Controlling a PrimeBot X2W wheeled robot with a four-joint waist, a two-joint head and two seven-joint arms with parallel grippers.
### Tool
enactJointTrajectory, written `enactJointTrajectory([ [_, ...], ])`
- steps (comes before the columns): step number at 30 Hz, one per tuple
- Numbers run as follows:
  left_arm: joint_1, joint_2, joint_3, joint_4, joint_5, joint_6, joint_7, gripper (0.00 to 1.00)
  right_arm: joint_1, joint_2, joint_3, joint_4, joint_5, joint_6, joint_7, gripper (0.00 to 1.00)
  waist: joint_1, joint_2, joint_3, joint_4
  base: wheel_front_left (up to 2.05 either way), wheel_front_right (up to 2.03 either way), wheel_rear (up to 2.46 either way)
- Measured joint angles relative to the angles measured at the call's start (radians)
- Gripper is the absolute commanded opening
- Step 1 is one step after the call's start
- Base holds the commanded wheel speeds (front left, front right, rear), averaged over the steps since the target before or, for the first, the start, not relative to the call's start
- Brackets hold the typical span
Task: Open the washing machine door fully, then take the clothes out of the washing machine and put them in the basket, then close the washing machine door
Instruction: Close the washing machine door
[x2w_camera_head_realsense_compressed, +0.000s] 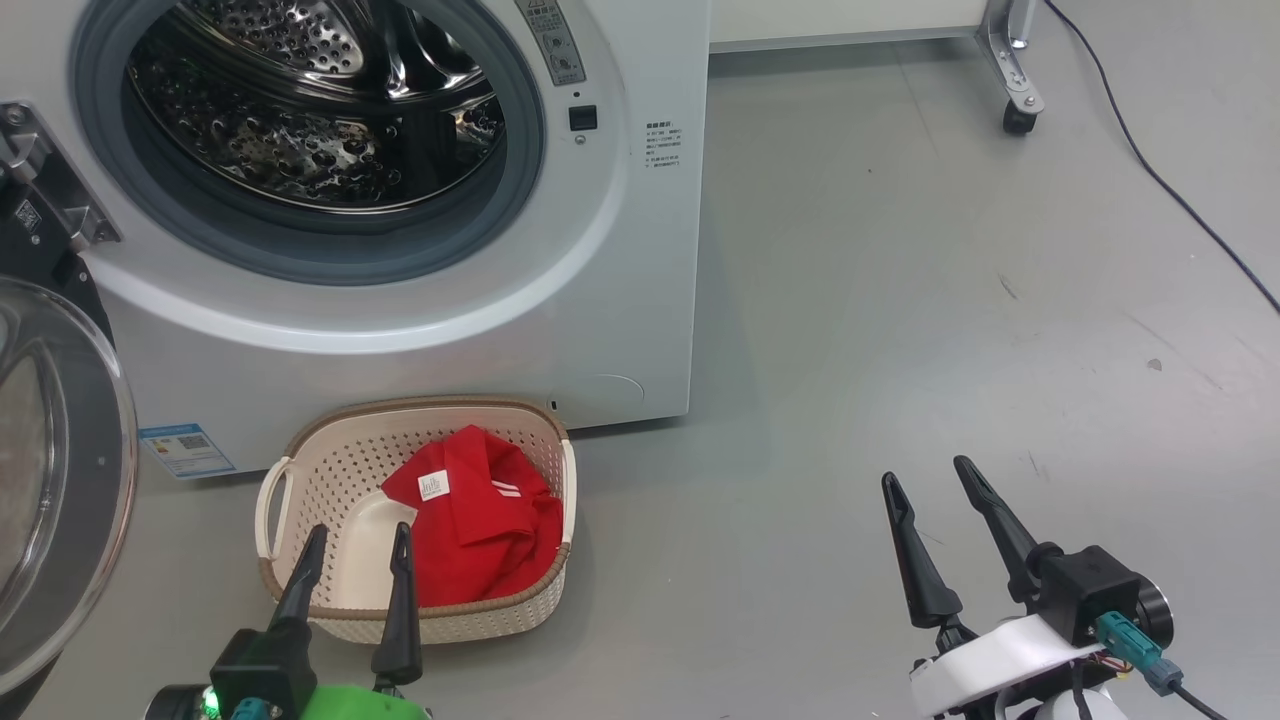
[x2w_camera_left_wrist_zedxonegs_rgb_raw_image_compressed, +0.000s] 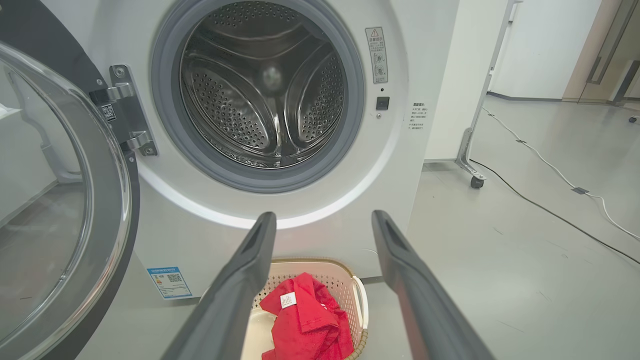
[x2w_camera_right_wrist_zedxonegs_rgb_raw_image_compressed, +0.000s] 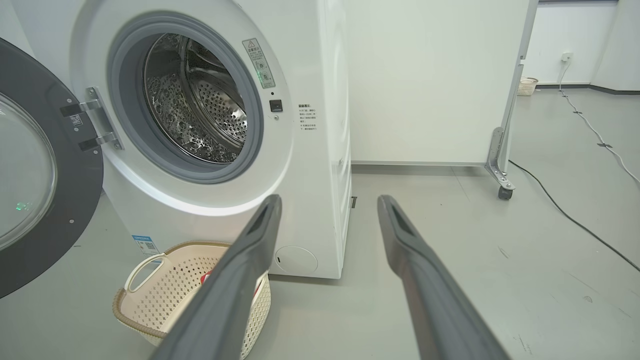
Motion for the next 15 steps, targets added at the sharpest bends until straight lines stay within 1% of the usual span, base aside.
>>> enactJointTrajectory([
  [15, 0.000, 0.000, 0.000, -0.003, 0.000, 0.000, 0.000, 1.00, 0.000, 0.000, -0.005, -0.001, -0.001, 0.000, 0.000, 1.00, 0.0000, 0.0000, 0.002, 0.008, 0.00, 0.00, 0.00],
])
